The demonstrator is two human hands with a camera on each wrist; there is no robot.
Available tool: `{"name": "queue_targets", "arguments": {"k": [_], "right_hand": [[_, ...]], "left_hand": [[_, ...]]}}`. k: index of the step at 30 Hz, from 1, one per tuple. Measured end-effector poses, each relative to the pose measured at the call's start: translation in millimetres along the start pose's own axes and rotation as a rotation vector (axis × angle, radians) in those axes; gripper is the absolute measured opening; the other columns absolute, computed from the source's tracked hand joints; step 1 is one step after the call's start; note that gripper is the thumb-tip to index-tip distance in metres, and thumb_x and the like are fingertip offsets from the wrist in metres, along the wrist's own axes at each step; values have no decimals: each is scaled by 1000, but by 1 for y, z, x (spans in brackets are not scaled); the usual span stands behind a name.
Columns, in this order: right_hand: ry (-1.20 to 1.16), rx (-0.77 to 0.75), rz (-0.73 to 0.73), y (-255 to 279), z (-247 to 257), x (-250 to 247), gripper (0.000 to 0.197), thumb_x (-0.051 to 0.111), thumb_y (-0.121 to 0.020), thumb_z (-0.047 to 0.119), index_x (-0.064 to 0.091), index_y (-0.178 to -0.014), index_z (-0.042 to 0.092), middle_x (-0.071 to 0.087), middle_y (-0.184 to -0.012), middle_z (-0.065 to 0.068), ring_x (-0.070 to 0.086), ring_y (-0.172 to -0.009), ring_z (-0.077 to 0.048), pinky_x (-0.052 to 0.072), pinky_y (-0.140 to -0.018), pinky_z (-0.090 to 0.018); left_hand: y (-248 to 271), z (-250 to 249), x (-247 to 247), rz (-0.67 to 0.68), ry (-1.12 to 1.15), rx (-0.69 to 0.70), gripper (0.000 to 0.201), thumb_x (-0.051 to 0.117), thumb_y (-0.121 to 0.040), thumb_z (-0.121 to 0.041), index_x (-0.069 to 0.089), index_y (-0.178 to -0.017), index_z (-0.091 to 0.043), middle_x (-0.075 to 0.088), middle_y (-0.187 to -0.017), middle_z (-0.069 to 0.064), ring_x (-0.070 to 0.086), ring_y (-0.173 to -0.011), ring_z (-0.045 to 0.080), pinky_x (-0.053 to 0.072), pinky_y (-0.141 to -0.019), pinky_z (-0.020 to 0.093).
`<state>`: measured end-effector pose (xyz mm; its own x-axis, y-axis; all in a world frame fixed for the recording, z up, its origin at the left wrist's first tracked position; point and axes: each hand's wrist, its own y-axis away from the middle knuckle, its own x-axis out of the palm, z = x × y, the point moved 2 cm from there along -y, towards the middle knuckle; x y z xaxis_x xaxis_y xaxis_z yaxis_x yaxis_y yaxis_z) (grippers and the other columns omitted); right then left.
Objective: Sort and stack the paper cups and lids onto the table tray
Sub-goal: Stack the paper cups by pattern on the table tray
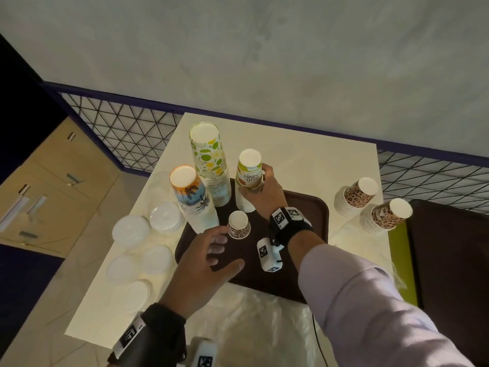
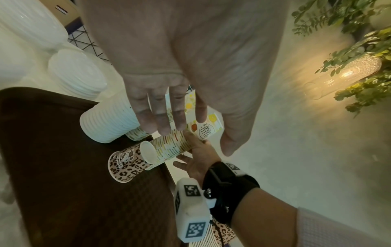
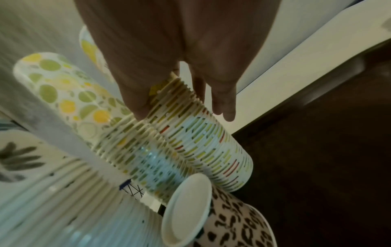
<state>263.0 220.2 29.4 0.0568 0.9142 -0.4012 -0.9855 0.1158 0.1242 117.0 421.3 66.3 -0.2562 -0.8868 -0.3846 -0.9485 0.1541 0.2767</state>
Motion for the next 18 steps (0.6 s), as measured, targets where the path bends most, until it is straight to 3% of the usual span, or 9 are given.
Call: {"name": "queue_targets", "arguments": {"k": [2,5,8,13,18], "right_hand": [[26,-2,18,4,-2,-5,77,82,-83,26,37,-145,20,61,-125,2,57,-108,-9,44,-92,-26],[74,-19,-2,17,-9,-21,83,80,-83,36,30,-149,28,53,-143,-5,53,-127,-18,45,-104,-34],[60,-18,-62,40,-18,-51,70,77,-86,33,37,-144,32,52,-141,2,53,-127,-14,47,-104,-33],[14,-49,-201,93,-37,-120,34,71,-92,20,56,-120,31,62,-123,10,61,-110,-4,51,-84,-11],[8,-20,-415,141,-82,-187,23,71,-90,8,61,-106,20,66,-106,1,66,-93,-10,53,-69,-15]], "left_hand": [[-2,-3,4,8,-13,11,64,88,-81,-30,55,-134,-42,62,-124,-18,62,-116,5,56,-96,34],[-7,-12,17,33,-31,29,64,87,-82,-32,54,-136,-39,60,-128,-18,61,-117,5,55,-98,32],[-17,-23,38,68,-68,85,65,86,-83,-37,51,-138,-43,57,-132,-20,60,-117,2,55,-96,28],[-40,-44,85,161,-46,163,75,85,-82,-43,43,-144,-49,54,-134,-20,59,-117,-3,54,-90,20],[-75,-59,144,164,60,139,92,88,-79,-41,33,-152,-48,51,-139,-10,60,-115,7,56,-89,25]]}}
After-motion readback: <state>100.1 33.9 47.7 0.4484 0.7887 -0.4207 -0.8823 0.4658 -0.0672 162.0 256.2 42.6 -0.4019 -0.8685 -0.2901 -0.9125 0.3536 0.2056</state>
